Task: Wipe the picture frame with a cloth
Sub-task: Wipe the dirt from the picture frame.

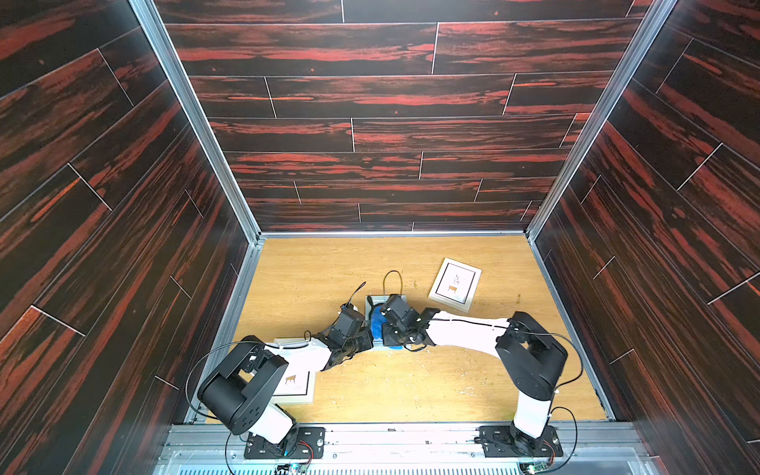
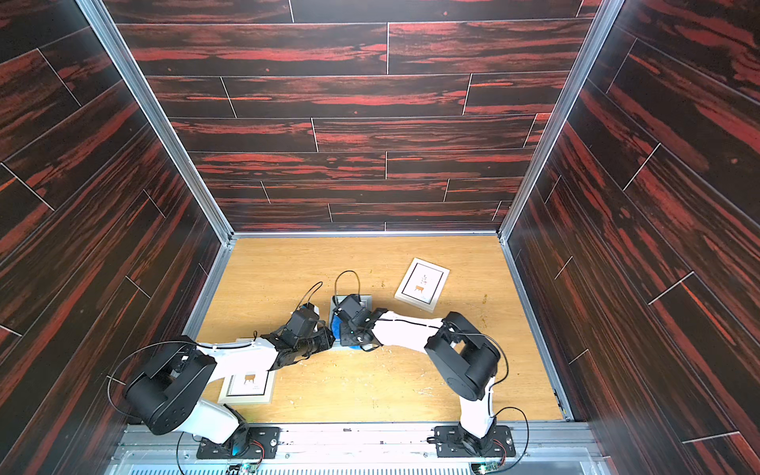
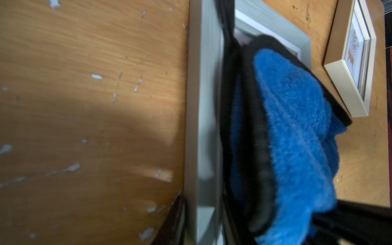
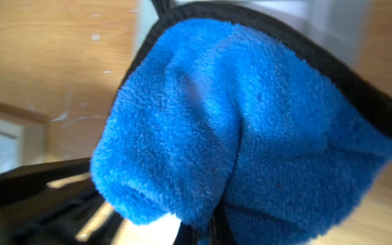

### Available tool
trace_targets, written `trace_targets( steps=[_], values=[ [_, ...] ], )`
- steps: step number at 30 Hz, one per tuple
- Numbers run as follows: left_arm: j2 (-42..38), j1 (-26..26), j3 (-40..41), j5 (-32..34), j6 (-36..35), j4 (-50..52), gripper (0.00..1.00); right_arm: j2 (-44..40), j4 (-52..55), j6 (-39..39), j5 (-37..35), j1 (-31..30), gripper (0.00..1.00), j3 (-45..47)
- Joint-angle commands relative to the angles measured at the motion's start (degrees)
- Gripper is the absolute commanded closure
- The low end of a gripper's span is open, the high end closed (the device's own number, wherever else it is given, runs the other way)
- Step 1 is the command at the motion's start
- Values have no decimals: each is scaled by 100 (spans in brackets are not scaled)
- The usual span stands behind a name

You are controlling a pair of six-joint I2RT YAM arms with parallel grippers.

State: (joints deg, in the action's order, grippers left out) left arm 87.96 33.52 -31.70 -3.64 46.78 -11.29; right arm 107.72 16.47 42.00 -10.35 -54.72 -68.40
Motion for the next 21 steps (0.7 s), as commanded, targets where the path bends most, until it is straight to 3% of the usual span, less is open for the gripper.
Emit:
trace_targets(
  steps=[1,4,8,14,17,21],
  values=[
    [216,-43,244,206,43,1109,69,-43,373,15,-213,99,100,86],
    [199,-45,248,211,32,1105,69,-382,372,-94,-419,344,100,493],
    [158,-40,292,239,68,1094,69,-409,111,-103,-92,330,100,654],
    [139,-38,291,272,111,1072,69,76,252,-38,-45,-153,100,-38],
    [129,-43,279,250,104,1092,69,-120,374,-44,-337,35,100,184],
    [140,-38,288,250,86,1085,69,-550,156,-223,-188,433,100,770]
  ],
)
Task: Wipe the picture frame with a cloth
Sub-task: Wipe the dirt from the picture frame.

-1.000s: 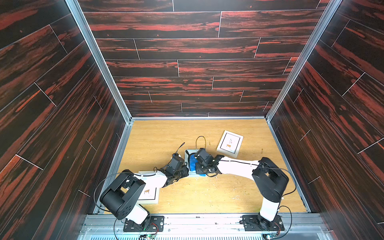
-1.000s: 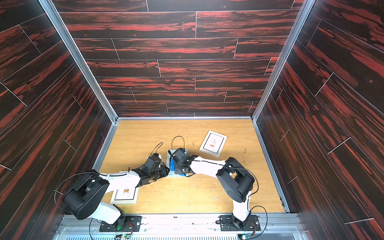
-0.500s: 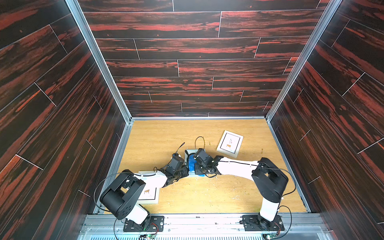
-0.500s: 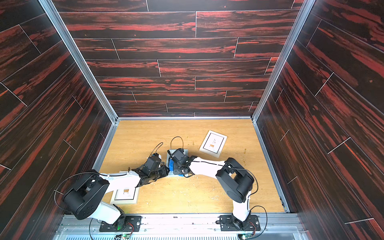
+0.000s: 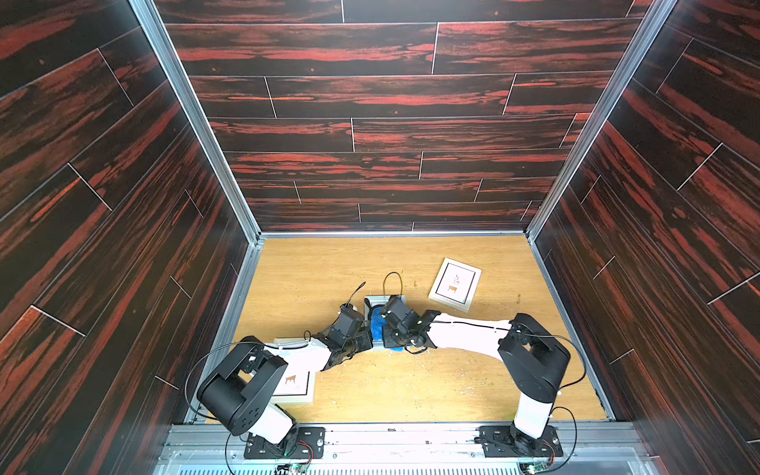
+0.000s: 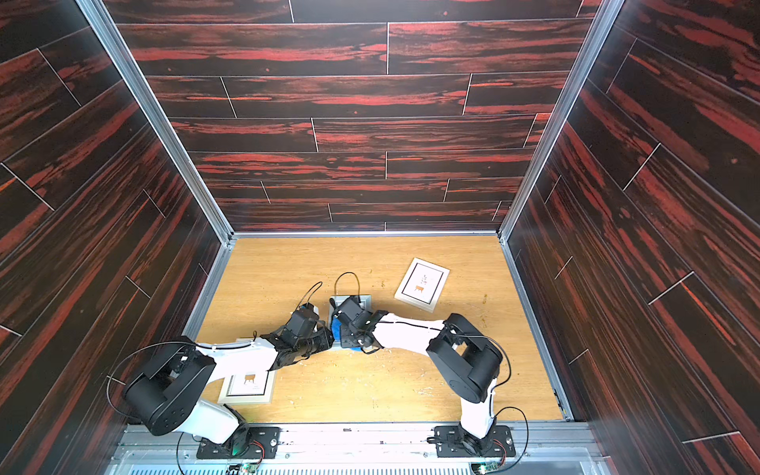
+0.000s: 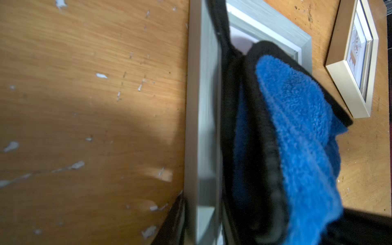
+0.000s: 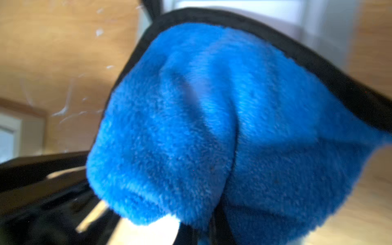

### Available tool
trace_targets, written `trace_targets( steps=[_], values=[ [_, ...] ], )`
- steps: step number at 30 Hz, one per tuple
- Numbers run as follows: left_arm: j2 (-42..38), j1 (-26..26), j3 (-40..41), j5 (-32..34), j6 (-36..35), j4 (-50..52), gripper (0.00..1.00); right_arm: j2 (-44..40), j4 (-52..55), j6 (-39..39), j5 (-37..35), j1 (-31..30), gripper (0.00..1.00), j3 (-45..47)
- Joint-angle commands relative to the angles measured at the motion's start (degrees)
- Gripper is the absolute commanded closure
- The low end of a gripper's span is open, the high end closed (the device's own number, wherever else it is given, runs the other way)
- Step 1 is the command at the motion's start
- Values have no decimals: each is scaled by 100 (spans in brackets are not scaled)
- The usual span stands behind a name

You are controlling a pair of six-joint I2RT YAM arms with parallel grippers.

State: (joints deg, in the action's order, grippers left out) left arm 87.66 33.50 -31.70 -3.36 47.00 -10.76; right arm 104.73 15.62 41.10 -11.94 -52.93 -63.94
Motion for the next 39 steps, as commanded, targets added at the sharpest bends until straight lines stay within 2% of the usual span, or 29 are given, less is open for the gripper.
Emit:
trace_targets(
  steps=[1,6,11,14,16,19,22,27,33,36,39],
  values=[
    [180,-38,274,213,67,1034,69,-290,261,-158,-42,261,100,345],
    [178,-36,286,212,116,962,69,-98,-134,-14,424,-49,100,245],
    [145,-36,270,204,153,1015,69,212,161,-17,236,-210,100,-198],
    [91,-37,286,239,134,1051,69,-49,429,-93,-118,15,100,-2],
    [101,-36,305,248,143,1020,68,-292,315,-162,9,294,100,353],
    [105,-37,305,230,182,983,68,-347,104,-196,279,358,100,497],
    [114,-38,306,218,210,936,68,-71,-175,-77,608,108,100,277],
    [96,-37,302,213,226,962,68,426,16,31,550,-284,100,-358],
    [84,-42,330,230,231,917,68,-162,319,-88,-36,221,100,211],
    [115,-38,340,200,239,861,69,-362,164,-115,57,329,100,436],
    [149,-38,325,153,230,822,68,-155,-101,-7,392,149,100,341]
  ],
)
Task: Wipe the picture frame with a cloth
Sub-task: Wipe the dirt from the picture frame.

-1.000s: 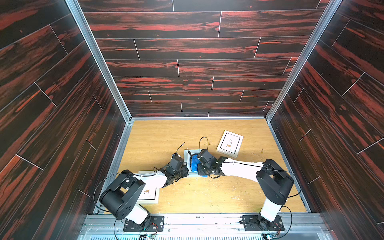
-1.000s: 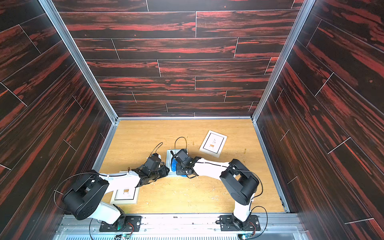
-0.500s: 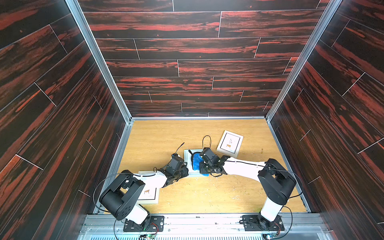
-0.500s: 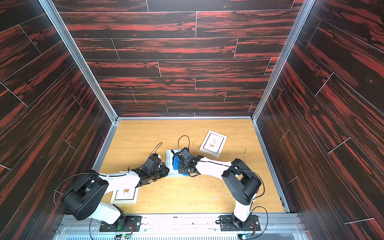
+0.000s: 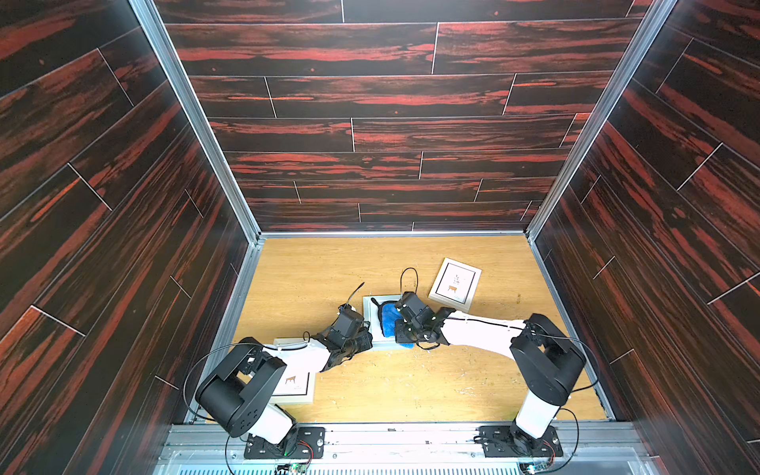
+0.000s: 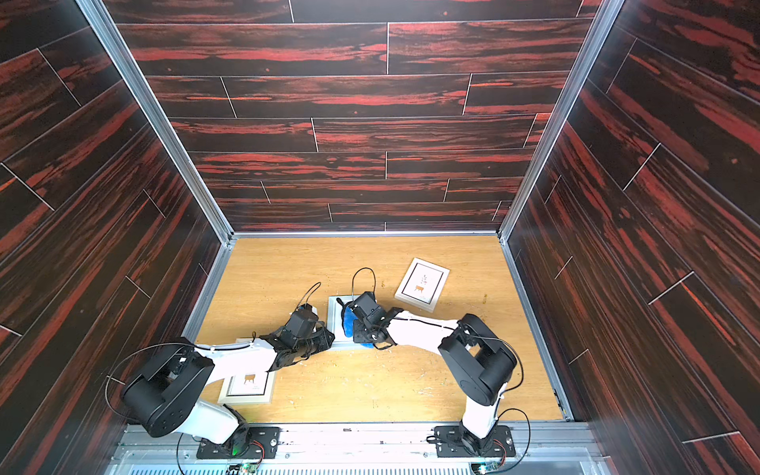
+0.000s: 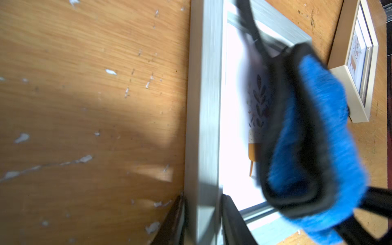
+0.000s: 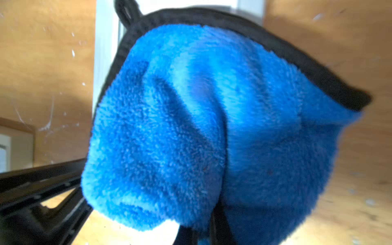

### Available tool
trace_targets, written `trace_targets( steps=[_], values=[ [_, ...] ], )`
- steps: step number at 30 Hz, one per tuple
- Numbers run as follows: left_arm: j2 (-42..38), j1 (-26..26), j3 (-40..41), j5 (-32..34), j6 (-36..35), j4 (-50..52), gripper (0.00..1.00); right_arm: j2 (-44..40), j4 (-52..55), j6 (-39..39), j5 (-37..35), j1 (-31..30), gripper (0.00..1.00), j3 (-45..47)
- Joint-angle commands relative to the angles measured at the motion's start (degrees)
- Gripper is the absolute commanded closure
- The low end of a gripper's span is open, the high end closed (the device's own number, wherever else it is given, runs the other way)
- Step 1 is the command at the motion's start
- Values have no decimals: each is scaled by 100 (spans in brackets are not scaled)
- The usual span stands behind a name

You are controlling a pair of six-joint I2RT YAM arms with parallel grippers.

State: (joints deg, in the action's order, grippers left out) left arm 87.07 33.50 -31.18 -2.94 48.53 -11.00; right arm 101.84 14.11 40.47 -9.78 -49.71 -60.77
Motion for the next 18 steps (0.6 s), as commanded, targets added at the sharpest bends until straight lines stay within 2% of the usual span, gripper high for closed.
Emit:
trace_targets(
  steps=[1,4,7,14,16,18],
  values=[
    [217,-38,266,107,78,852,68,245,-6,95,231,-276,100,-66],
    [198,-37,227,92,77,879,68,605,12,171,307,-532,100,-495],
    [164,-36,206,75,94,888,68,638,77,117,266,-519,100,-619],
    [134,-36,233,107,104,881,68,-89,296,-156,-149,159,100,-75],
    [137,-39,250,101,118,856,68,-30,432,-171,-280,159,100,-83],
    [166,-37,248,83,133,823,68,99,279,-108,-29,106,100,-65]
  ],
)
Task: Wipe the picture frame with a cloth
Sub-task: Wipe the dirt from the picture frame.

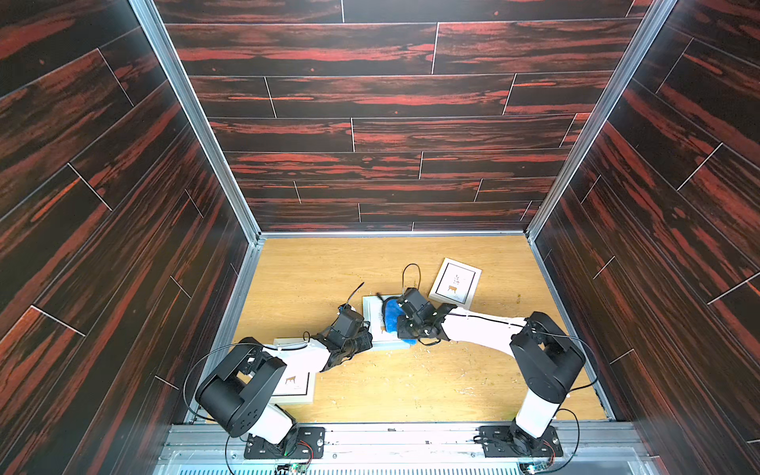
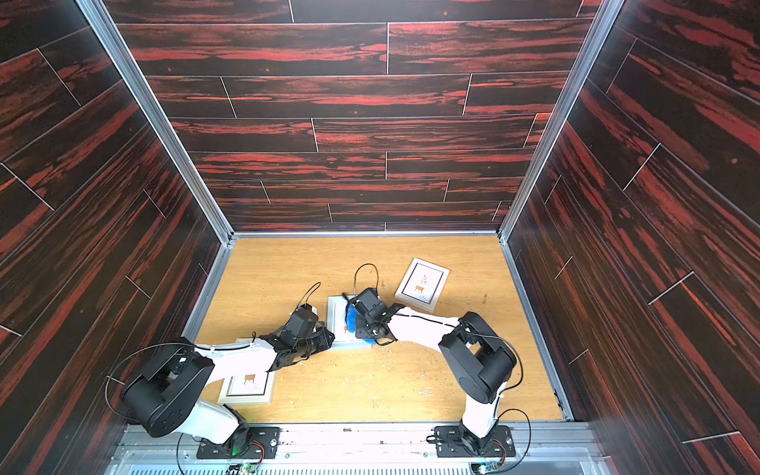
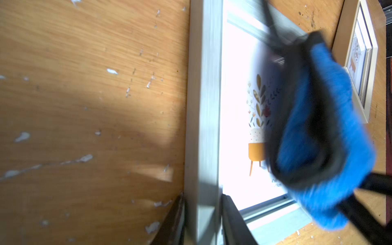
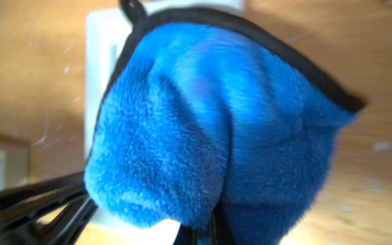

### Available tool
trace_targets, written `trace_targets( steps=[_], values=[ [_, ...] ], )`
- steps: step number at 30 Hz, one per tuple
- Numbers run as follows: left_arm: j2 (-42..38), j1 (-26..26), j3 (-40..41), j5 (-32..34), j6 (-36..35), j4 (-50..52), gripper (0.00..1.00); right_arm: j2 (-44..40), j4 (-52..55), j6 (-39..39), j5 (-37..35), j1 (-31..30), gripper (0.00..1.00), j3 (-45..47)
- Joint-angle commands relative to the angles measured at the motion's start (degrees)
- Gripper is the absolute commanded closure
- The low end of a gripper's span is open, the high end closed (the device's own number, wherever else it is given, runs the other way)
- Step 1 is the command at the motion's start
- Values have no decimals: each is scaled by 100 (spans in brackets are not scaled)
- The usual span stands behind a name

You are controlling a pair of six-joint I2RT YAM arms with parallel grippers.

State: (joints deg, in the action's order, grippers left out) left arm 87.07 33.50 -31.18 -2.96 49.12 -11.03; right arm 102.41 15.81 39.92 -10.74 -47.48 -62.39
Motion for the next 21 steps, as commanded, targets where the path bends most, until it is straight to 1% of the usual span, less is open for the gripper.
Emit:
trace_targets(
  steps=[1,5,7,10,12,15,18,19,21],
  values=[
    [177,-37,245,78,78,821,68,98,-24,-19,191,-201,100,99],
    [253,-39,191,36,56,805,68,579,-50,89,266,-668,100,-460],
    [282,-36,171,26,53,795,68,746,-33,94,300,-711,100,-651],
    [289,-28,207,6,58,752,68,924,-44,-58,134,-534,100,-946],
    [289,-28,234,-3,54,721,68,1134,-83,-227,228,-333,100,-1266],
    [301,-28,249,-11,53,699,68,1568,-119,-366,431,-83,100,-1878],
    [269,-32,260,-7,45,707,68,2037,115,-441,252,50,100,-2576],
    [259,-28,261,4,46,720,68,2154,199,-442,227,108,100,-2718],
    [225,-34,254,15,42,747,68,2183,266,-420,136,218,100,-2720]
  ],
)
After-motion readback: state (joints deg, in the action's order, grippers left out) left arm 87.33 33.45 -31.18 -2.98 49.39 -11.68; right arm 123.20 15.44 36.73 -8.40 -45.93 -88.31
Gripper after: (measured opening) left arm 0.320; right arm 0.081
